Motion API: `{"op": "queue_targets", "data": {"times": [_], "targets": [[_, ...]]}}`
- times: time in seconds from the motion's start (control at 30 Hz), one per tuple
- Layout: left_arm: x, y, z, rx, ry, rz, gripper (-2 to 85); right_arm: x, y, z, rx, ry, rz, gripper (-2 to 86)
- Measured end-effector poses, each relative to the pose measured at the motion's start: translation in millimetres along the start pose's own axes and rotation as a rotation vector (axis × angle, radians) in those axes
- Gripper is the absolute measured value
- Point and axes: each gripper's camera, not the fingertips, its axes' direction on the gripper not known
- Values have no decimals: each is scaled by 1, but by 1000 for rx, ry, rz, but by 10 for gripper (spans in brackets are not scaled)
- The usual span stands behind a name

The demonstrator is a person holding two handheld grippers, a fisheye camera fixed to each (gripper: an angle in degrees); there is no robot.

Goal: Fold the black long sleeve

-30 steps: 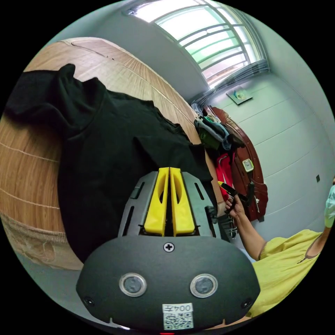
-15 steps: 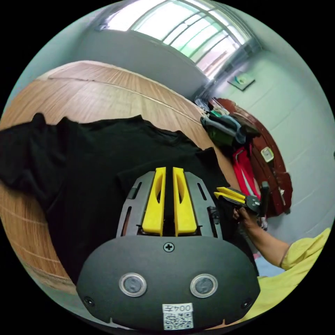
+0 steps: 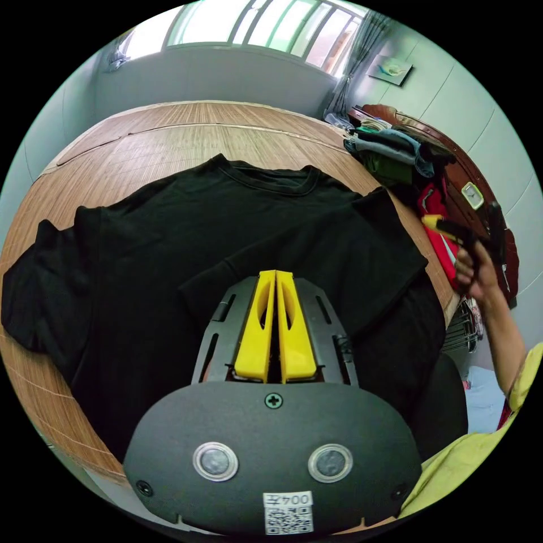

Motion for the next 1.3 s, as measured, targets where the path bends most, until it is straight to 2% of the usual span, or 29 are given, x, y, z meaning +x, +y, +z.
{"op": "queue_targets", "data": {"times": [0.17,0.27,0.37,0.5,0.6,0.63,0.73,0.93,1.1,1.23,1.3], "targets": [[17,-4,1,1,-38,20,3,97,-130,67,-222,-85,190,122],[28,-6,1,2,-72,40,2,118,-167,121,-352,-81,216,125],[33,-7,1,2,-80,44,1,126,-180,177,-500,-9,222,137],[33,-9,0,2,-66,38,1,134,-181,215,-581,-28,246,142],[33,-9,-1,3,-63,37,1,134,-177,235,-712,39,200,111],[33,-9,-2,3,-64,38,1,133,-176,239,-760,76,156,74],[33,-9,-3,3,-62,37,1,138,-183,220,-687,145,111,49],[28,-7,-5,3,-60,37,1,159,-175,205,-541,36,142,49],[19,-4,-8,4,-50,33,1,177,-147,154,-363,-31,192,101],[11,0,-10,3,-45,30,1,152,-109,86,-175,3,148,146],[7,1,-11,3,-45,29,1,137,-93,64,-145,0,128,151]]}}
